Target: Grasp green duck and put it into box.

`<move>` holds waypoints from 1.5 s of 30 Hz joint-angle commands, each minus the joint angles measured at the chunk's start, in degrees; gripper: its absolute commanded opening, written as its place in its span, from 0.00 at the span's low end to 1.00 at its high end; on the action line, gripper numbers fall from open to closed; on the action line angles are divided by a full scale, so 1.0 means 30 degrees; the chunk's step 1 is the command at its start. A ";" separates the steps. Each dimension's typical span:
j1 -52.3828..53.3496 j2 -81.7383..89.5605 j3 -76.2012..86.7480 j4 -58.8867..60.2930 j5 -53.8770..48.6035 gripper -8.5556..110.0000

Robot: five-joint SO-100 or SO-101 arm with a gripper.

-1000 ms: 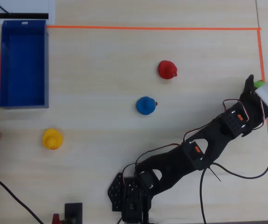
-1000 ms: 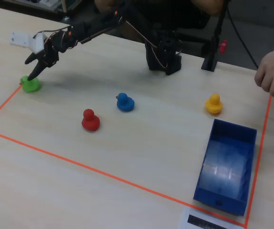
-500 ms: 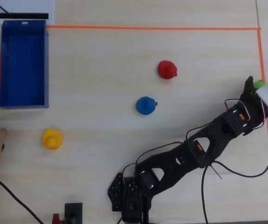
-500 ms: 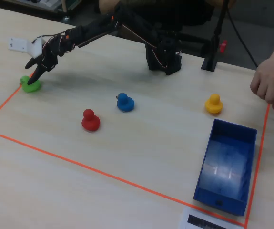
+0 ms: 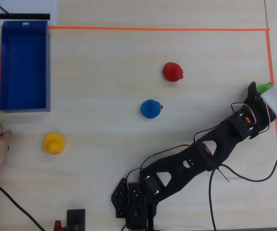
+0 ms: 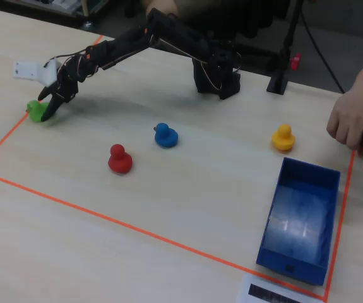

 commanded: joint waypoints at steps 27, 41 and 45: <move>-0.0264 0.0498 -0.3340 0.2637 0.1758 0.07; -0.2109 1.4121 0.3545 0.9873 0.7529 0.07; -0.4219 1.9629 0.6504 1.3418 0.9463 0.07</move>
